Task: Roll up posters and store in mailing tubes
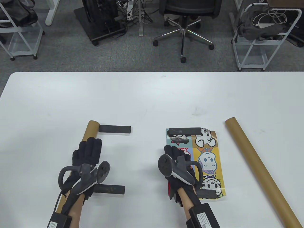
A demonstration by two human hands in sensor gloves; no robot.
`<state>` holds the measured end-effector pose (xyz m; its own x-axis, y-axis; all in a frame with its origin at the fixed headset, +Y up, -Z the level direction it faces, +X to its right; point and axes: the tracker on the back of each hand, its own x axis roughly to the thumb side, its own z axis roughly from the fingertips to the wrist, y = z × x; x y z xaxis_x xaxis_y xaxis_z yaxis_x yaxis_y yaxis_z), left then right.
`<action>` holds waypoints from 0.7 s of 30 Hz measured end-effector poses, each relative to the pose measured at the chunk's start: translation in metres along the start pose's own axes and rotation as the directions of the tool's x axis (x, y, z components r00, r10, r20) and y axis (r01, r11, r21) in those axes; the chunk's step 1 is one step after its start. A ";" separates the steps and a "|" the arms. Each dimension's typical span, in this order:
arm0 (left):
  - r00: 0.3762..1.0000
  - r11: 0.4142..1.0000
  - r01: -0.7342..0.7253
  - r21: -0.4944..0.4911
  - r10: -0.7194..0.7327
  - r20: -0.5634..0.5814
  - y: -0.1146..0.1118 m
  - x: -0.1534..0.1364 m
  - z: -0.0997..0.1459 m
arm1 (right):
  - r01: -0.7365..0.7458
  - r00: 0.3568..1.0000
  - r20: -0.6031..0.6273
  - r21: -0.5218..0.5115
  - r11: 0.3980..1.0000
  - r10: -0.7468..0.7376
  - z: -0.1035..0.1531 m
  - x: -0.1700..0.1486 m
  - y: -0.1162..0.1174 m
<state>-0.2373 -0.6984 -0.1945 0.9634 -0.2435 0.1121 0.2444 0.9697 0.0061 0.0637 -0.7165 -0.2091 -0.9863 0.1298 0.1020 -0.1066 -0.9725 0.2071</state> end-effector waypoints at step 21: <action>1.000 1.000 0.021 -0.005 -0.021 -0.002 0.002 0.003 -0.002 | -0.047 0.892 -0.448 0.033 0.998 0.057 0.029 -0.175 -0.040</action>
<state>-0.2341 -0.6973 -0.1959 0.9584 -0.2634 0.1099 0.2646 0.9644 0.0036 0.2443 -0.6950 -0.2074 -0.9424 -0.0262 -0.3334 -0.0557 -0.9707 0.2339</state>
